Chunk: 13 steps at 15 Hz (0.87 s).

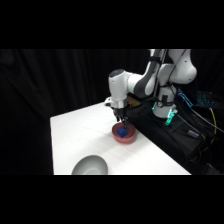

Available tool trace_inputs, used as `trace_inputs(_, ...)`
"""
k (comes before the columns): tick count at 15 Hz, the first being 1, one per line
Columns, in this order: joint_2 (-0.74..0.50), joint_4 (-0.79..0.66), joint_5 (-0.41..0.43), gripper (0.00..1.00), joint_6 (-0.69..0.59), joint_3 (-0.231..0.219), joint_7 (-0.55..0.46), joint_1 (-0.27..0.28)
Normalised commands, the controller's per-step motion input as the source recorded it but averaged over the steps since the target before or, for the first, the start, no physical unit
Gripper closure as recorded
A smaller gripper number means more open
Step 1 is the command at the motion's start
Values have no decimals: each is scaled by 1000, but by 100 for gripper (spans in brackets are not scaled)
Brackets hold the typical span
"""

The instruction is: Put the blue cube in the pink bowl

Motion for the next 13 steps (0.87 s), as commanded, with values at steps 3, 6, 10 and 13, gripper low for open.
trace_inputs(3,-585,12,-190,0,-582,-14,219,25)
trace_inputs(6,-513,149,-114,0,-628,5,144,-22)
trace_inputs(10,-342,267,-82,0,-533,0,66,-58)
trace_inputs(13,-176,310,-97,0,-411,-15,18,-66)
